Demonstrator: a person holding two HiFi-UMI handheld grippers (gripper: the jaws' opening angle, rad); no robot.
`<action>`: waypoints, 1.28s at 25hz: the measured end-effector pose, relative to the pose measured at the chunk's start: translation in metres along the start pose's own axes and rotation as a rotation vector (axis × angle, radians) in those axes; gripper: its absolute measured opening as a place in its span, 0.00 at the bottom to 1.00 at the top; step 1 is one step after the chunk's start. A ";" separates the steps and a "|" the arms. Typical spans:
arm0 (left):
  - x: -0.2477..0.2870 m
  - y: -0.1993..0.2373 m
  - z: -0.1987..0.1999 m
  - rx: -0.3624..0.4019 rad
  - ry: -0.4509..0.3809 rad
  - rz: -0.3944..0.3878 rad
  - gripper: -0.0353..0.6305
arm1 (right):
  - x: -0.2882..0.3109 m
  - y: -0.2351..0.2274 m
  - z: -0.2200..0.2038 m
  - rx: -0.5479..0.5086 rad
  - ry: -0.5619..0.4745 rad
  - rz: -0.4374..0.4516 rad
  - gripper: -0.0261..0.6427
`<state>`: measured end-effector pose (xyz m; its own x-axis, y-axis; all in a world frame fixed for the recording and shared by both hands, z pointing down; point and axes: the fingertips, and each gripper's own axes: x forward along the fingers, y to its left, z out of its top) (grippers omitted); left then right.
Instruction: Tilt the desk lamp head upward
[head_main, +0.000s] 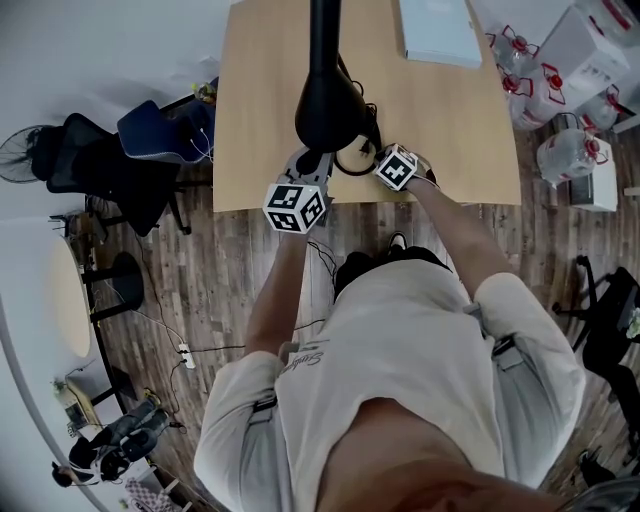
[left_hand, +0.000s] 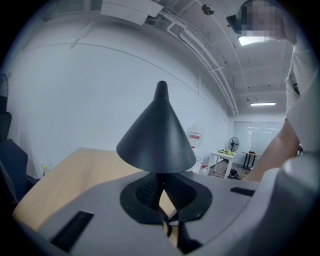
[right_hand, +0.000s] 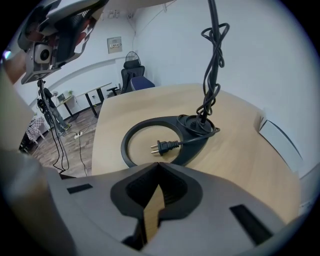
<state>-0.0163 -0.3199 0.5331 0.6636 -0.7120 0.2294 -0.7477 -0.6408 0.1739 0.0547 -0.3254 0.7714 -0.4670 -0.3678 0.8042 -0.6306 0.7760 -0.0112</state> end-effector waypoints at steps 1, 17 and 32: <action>-0.002 -0.001 0.001 0.003 -0.006 -0.002 0.07 | 0.000 0.000 -0.001 -0.003 0.005 -0.001 0.03; -0.056 -0.019 0.049 0.077 -0.066 -0.018 0.07 | 0.003 0.003 -0.002 -0.023 0.048 -0.009 0.03; -0.088 -0.026 0.121 0.090 -0.157 -0.030 0.07 | 0.005 0.004 0.001 -0.038 0.089 -0.010 0.03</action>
<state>-0.0528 -0.2752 0.3929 0.6864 -0.7237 0.0718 -0.7270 -0.6806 0.0908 0.0490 -0.3244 0.7741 -0.4028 -0.3294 0.8539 -0.6100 0.7922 0.0179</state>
